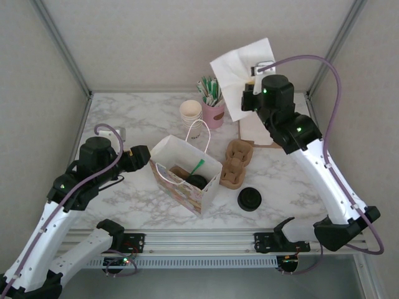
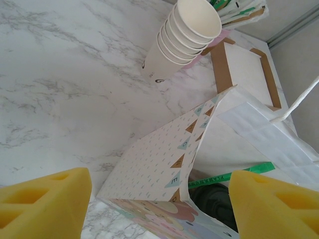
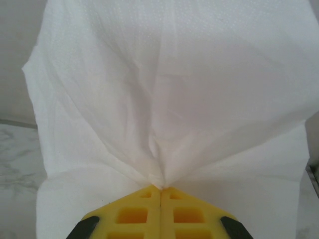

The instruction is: Pack the takeout coffee

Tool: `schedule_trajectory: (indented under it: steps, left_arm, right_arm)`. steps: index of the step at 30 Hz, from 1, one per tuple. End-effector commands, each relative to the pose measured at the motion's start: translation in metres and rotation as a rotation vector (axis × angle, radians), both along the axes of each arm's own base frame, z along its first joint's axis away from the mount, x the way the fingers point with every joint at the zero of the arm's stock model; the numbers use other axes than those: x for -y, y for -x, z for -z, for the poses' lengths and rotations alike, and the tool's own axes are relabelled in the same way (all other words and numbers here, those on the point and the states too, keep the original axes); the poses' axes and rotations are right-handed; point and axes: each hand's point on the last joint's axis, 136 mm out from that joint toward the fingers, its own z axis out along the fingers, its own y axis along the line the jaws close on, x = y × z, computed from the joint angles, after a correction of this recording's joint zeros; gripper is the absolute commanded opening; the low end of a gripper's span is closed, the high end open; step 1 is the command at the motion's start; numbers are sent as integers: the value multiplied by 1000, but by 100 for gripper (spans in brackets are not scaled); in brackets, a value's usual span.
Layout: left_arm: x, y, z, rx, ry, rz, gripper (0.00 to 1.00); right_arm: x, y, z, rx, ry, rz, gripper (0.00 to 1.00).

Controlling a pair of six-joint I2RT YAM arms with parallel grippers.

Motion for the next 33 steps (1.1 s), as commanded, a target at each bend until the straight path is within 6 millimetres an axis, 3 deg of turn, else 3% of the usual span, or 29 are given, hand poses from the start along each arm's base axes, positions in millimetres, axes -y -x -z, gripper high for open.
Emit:
schedule_trajectory:
  steps: [1,7,11,15,19,33]
  left_arm:
    - [3,-2,-5,8,25,-2,73]
    - [6,-3,0,-20,29,1,73]
    - [8,-5,2,-36,27,2,73]
    - [9,-6,4,-49,30,2,73]
    - [10,-6,4,-48,32,4,73]
    - [14,-9,11,-78,30,10,73]
  right_arm:
    - [-3,23,-34,97,77,4,0]
    - [-53,56,-56,203,268,-88,0]
    - [-100,72,-42,218,419,-205,0]
    - [-130,81,-27,211,484,-266,0]
    - [-148,85,-8,186,506,-313,0]
    - [-173,104,39,110,529,-440,0]
